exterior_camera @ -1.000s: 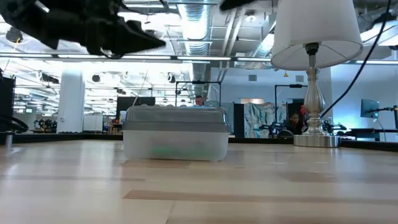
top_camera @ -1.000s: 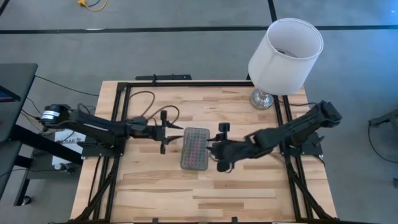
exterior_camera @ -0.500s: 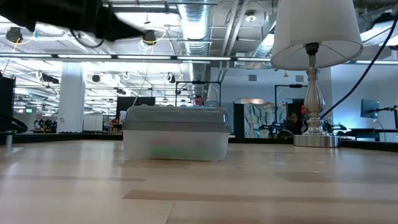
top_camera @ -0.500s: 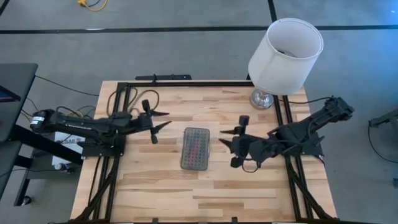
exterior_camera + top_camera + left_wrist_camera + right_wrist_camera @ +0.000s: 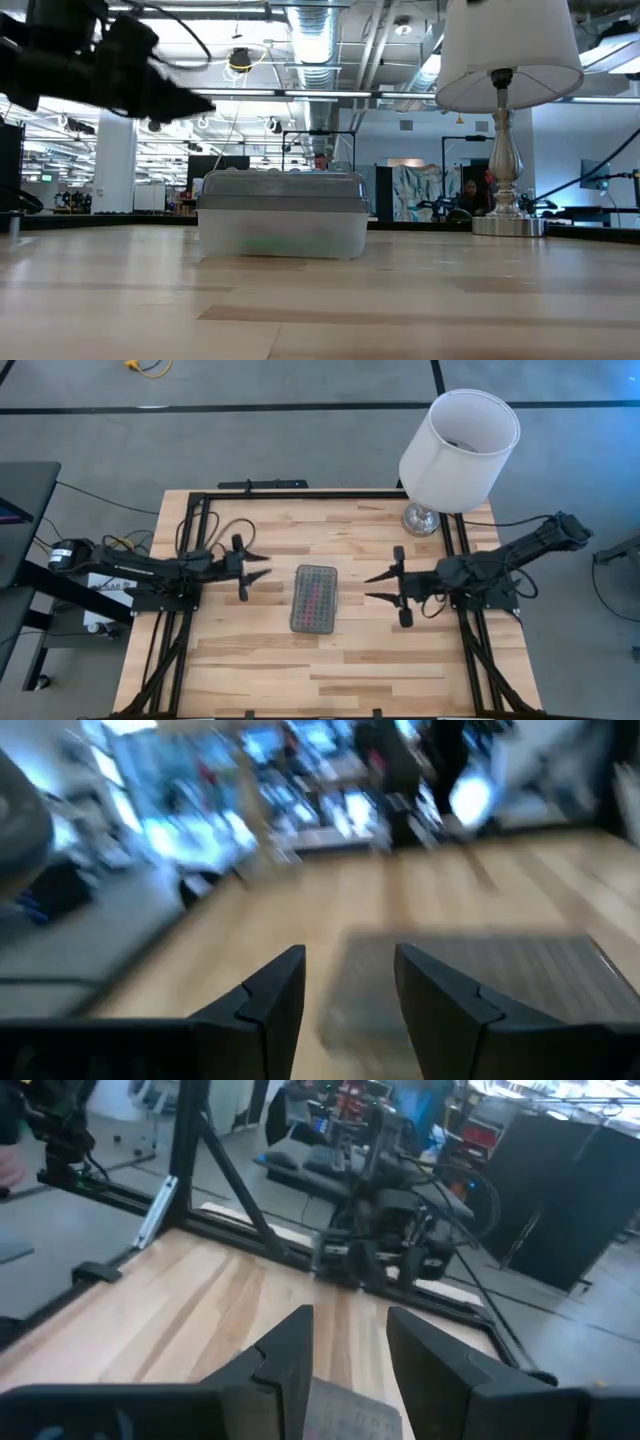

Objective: Pick & place school supplies into a supply box
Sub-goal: Adjust the transparent supply box

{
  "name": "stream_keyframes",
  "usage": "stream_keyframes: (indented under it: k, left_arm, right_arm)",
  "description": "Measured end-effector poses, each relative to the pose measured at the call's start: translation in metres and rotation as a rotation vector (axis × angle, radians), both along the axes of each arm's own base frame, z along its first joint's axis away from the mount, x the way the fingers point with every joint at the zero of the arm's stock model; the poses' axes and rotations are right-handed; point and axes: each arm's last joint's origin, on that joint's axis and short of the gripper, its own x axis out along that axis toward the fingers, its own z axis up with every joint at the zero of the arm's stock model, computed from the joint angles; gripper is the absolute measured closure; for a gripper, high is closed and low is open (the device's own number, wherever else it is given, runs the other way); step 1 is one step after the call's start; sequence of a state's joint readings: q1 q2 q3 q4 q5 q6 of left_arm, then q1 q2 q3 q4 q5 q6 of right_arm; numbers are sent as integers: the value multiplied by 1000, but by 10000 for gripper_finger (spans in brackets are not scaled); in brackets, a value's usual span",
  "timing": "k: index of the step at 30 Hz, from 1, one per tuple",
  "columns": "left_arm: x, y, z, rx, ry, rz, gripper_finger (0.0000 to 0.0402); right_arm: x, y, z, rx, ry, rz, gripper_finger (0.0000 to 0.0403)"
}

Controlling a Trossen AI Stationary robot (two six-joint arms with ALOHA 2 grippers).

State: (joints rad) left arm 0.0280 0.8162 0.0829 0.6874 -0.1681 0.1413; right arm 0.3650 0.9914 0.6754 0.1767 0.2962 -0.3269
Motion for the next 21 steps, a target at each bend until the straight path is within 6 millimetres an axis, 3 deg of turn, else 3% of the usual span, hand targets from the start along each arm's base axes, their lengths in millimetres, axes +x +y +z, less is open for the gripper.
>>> stream_keyframes:
  k: [4,9,15,21]
  left_arm:
    - [4,-4,-18,-45,143,-96,251]
    - [14,-16,-32,-52,198,-176,251]
    - [28,-29,-50,-15,189,-134,251]
    - [39,-31,-70,-12,172,-118,251]
  right_arm:
    - [-2,-9,-31,35,-28,10,276]
    - [5,-8,-60,86,-29,29,276]
    - [21,-3,-80,104,17,20,276]
    - [27,-7,-86,106,24,-3,276]
